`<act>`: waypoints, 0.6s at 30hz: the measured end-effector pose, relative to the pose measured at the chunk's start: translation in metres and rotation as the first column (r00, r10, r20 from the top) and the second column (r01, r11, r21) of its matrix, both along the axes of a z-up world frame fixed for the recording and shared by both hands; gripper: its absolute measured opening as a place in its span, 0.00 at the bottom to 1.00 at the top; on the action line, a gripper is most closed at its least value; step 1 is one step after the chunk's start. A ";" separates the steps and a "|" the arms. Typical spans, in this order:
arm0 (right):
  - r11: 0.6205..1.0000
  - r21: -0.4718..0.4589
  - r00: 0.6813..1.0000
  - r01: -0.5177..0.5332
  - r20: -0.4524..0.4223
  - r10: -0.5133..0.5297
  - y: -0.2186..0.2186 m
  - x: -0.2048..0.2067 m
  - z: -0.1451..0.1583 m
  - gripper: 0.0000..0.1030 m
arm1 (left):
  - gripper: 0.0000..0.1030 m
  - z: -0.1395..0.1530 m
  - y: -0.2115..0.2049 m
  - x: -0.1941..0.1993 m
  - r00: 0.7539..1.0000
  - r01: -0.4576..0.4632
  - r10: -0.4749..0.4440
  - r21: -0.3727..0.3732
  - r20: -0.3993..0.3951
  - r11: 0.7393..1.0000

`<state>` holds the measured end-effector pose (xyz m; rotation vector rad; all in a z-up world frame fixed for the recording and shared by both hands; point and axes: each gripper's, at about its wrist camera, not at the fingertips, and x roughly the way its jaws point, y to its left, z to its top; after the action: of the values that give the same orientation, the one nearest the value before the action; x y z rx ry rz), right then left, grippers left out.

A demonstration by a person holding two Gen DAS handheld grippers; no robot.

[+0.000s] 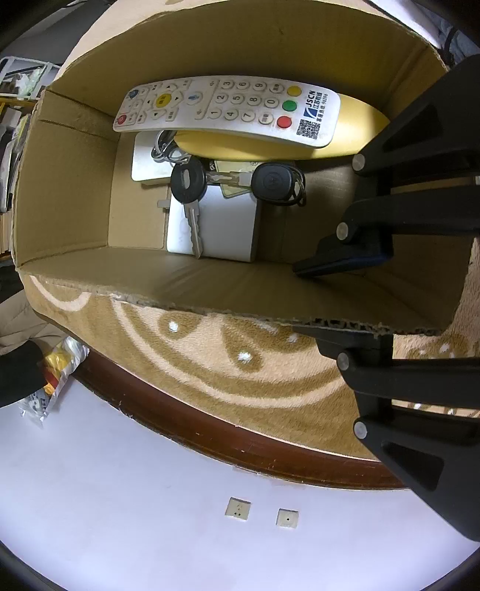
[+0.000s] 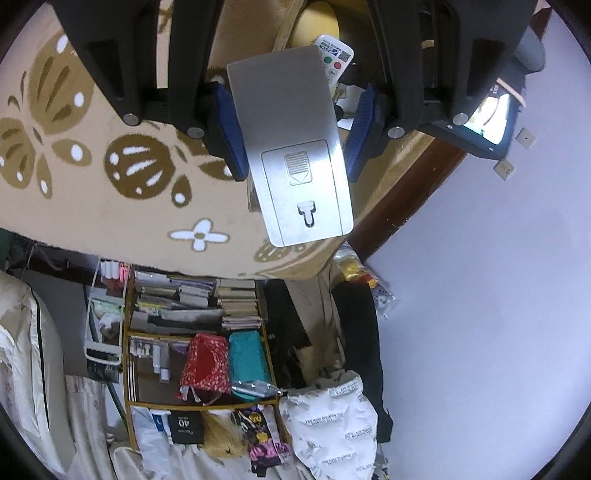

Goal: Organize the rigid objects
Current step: 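Carry the grey device into the box and open the right gripper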

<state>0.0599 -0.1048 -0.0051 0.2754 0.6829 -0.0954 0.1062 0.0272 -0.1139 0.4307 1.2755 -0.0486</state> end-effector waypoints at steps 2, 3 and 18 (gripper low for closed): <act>1.000 0.019 1.000 -0.001 -0.019 0.001 -0.002 0.002 -0.010 0.54 | 0.23 0.000 0.001 0.000 1.000 -0.002 0.002 -0.004 -0.001 1.000; 1.000 0.030 1.000 -0.002 -0.031 0.003 -0.003 0.002 -0.015 0.54 | 0.23 -0.001 0.001 0.000 1.000 -0.002 0.002 -0.005 -0.001 1.000; 0.997 0.051 0.995 -0.066 -0.072 0.069 0.011 -0.009 -0.046 0.53 | 0.23 0.001 0.008 -0.001 1.000 -0.026 0.026 -0.047 0.005 0.999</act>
<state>0.0507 -0.0937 -0.0509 0.2960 0.7679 -0.0248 0.1053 0.0348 -0.1125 0.3735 1.2721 -0.0555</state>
